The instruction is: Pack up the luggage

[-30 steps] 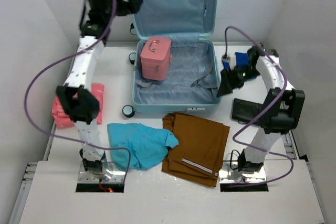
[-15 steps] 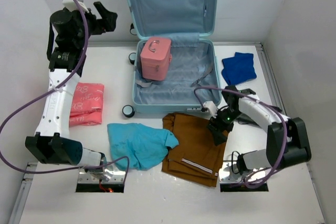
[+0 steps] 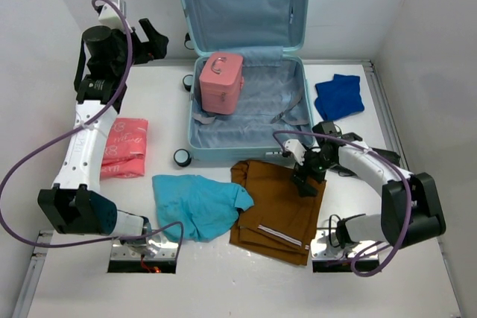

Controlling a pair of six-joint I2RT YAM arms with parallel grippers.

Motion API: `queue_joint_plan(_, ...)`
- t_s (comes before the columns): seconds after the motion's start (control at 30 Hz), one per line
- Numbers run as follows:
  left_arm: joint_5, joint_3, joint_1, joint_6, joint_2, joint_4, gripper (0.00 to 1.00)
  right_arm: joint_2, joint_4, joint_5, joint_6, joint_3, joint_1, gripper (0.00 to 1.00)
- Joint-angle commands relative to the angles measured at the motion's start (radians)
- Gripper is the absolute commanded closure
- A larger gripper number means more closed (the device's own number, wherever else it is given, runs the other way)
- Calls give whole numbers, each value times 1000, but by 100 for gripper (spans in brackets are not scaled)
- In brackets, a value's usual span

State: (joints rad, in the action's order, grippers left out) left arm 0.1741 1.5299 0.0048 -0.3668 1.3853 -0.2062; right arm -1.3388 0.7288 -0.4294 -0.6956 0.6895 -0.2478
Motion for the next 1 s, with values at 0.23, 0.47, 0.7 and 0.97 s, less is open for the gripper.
queue_joint_plan(0.23,-2,-13,18,11,-37,41,0,-106,-209,55,-42,15,-97,1)
queue_joint_plan(0.47,-11,-13,18,2,-19,41,0,-232,-187,118,-45,47,-131,1)
queue_joint_plan(0.7,-12,-13,27,-30,0,41,0,-312,-106,110,-54,103,-154,43)
queue_joint_plan(0.97,10,-53,27,-31,-18,41,0,-41,29,44,-114,58,-195,100)
